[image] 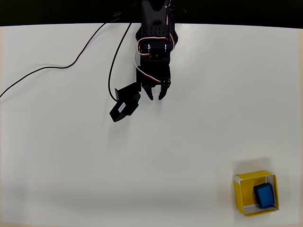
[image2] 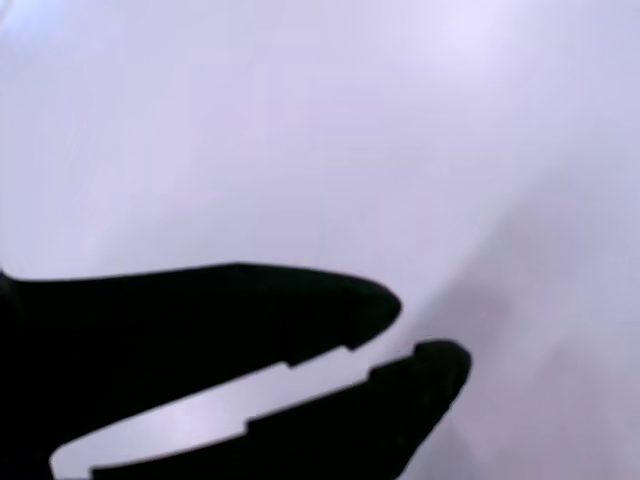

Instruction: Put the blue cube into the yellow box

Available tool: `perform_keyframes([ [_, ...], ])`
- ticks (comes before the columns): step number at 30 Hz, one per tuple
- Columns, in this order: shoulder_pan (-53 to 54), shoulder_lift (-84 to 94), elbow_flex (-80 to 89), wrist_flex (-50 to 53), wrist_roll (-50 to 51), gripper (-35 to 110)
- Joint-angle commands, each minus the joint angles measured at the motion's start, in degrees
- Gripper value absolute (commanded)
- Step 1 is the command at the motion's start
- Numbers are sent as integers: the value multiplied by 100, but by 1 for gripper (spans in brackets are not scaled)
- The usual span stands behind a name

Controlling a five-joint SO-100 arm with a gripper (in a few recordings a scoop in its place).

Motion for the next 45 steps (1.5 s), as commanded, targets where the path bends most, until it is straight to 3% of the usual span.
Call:
perform_keyframes([
  [1, 185, 158, 290, 0, -176, 2],
  [8, 334, 158, 299, 923, -18, 0],
  [17, 457, 158, 299, 879, 422, 0],
  [45, 378, 149, 299, 870, 422, 0],
])
